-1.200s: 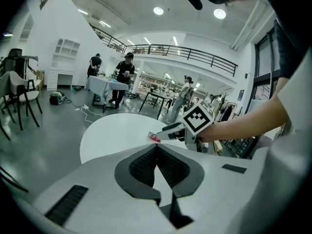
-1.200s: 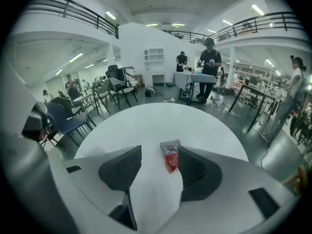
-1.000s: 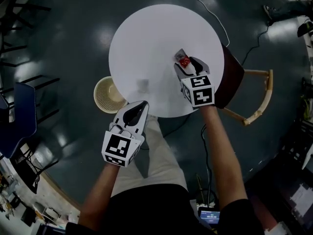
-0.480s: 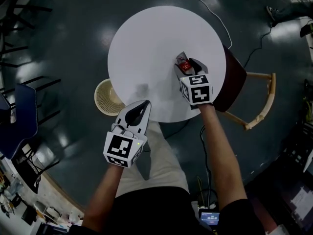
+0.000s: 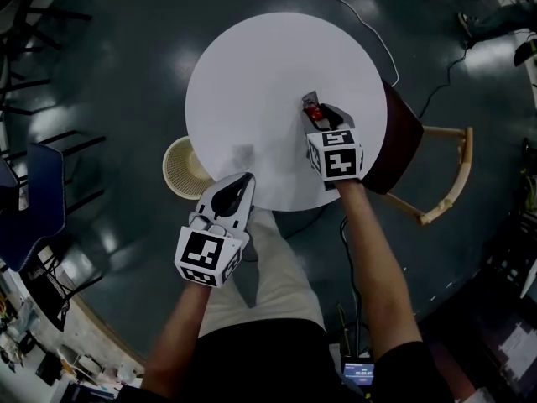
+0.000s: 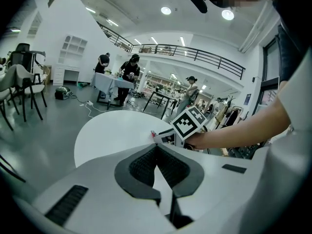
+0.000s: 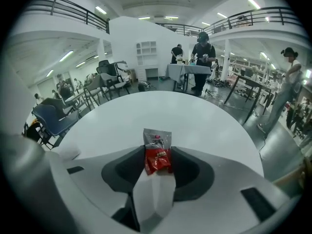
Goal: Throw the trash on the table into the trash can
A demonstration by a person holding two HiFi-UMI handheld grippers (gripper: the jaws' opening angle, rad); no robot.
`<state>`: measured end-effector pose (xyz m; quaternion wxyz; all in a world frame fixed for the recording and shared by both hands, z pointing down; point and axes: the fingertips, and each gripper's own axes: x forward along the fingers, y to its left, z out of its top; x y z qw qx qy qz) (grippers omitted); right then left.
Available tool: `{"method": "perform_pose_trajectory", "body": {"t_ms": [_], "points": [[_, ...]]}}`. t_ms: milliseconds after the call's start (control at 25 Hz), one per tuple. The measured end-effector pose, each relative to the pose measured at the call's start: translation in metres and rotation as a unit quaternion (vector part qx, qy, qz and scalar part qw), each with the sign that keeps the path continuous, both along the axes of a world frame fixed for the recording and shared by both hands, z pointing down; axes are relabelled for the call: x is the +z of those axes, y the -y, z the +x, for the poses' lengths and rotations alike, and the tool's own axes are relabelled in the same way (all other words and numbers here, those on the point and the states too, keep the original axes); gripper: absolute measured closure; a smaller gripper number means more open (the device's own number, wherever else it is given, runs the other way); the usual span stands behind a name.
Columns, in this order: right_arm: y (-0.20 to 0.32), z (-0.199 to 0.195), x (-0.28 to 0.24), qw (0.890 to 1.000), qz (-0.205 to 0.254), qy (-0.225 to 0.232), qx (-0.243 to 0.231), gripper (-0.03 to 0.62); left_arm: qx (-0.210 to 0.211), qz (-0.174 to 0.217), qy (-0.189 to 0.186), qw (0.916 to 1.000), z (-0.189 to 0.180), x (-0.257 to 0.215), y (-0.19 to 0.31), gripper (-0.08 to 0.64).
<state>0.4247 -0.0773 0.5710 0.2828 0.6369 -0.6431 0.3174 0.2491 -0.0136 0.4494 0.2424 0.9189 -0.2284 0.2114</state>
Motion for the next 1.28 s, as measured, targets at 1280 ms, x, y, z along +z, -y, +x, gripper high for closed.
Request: {"method": "perform_pose_trajectory", "body": {"t_ms": [1280], "points": [[-0.010,-0.055,-0.019,1.000,0.012,-0.011,-0.009,0.537,-0.076,0.005,0.002,0.9971,-0.076,-0.003,0.022,0.552]]}}
